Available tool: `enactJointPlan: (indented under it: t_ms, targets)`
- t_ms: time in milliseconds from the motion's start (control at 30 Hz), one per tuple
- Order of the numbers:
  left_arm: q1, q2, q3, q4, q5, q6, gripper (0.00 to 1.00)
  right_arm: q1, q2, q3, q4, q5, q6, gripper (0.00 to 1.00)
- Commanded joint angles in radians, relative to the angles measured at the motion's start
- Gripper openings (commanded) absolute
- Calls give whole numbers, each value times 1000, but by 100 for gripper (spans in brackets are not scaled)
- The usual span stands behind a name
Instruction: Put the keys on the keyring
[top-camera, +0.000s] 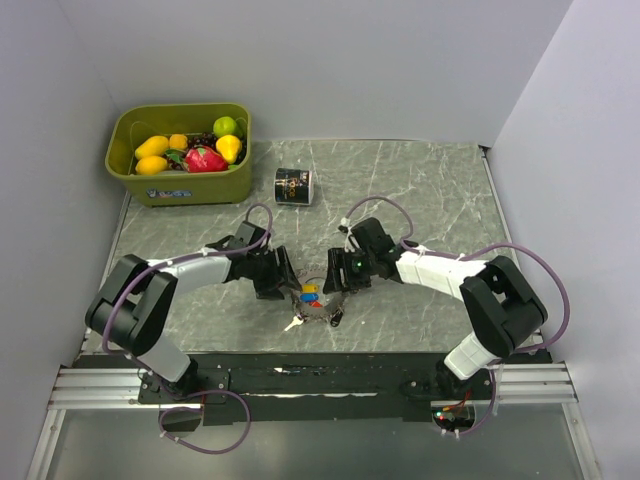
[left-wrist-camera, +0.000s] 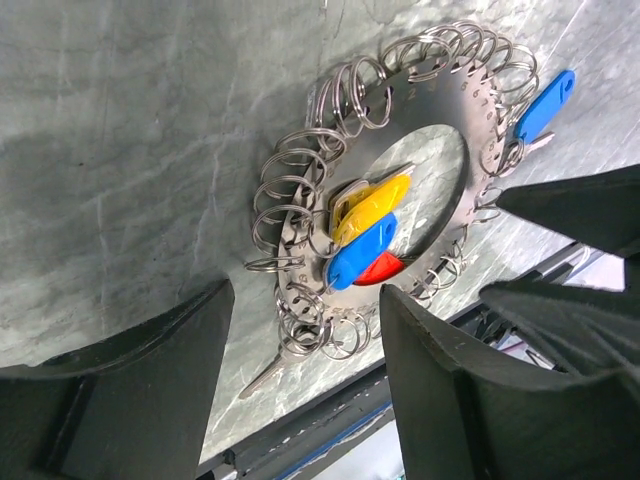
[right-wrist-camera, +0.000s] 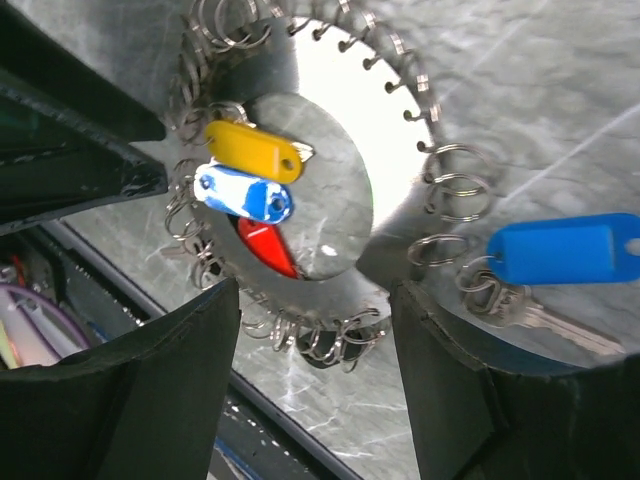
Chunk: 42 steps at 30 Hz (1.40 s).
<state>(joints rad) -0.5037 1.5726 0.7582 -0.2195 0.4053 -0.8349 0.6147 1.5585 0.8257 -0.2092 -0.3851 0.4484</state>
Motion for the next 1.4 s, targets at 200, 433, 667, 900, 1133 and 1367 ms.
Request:
enactJointPlan:
  t_ms: [200,433,667,900,1133,1367]
  targets:
    - [-2,87,154,5,15,8,67,66,43,-5,73,-95,44,68]
    - [-1,168,259,-12,29,36,66,106,55,-22,136,-146,102,68]
    - [4,247,400,-50,46,72,66,118,57,16,198,-172,144,70]
    - [17,158,504,-240,-157,158,69,119,72,134,166,-134,128,71]
    - [34,-20,264,-238,-172,128,68,66,-15,138,64,-20,49,72]
    - [31,-196,-14,-103,-69,-1,64,-27,-6,112,16,28,-25,71]
